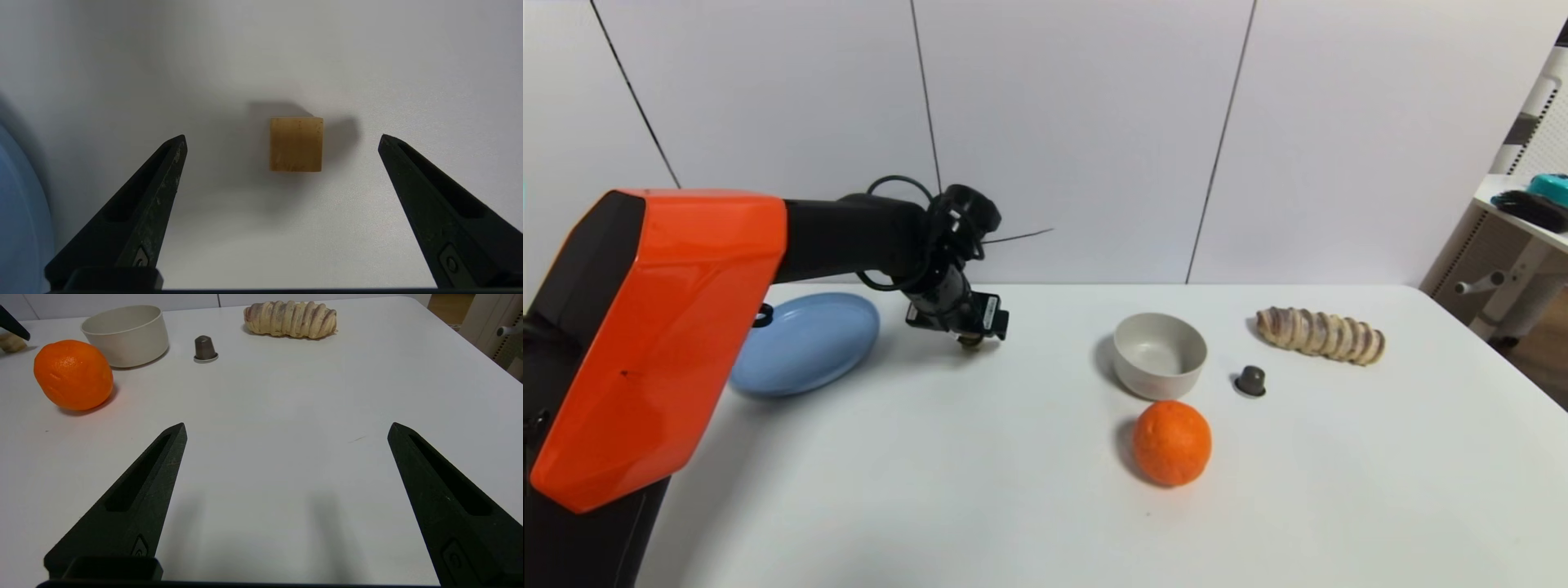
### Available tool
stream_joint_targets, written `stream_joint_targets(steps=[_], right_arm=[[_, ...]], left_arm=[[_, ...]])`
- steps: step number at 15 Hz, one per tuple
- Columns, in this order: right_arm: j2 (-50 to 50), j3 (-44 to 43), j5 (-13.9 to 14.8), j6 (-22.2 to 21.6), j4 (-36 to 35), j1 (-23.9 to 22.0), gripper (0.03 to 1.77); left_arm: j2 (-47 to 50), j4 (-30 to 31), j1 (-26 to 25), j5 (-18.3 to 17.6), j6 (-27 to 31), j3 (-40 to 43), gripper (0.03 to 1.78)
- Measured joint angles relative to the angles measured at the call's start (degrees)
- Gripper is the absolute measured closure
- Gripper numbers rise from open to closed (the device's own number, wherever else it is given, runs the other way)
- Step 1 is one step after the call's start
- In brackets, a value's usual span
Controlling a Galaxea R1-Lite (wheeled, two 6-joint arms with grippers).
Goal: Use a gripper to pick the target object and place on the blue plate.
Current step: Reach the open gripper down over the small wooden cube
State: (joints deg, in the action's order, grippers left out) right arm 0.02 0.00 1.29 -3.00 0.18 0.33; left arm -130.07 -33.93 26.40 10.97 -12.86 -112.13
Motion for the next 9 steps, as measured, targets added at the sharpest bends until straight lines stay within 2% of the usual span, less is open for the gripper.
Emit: stream_joint_targets(steps=[9], right_arm=[[0.0, 0.0, 0.0, 0.0, 0.0, 0.0, 0.10]], left_arm=[[-1.0, 0.4, 0.0, 0.1, 0.1, -0.1, 0.12]])
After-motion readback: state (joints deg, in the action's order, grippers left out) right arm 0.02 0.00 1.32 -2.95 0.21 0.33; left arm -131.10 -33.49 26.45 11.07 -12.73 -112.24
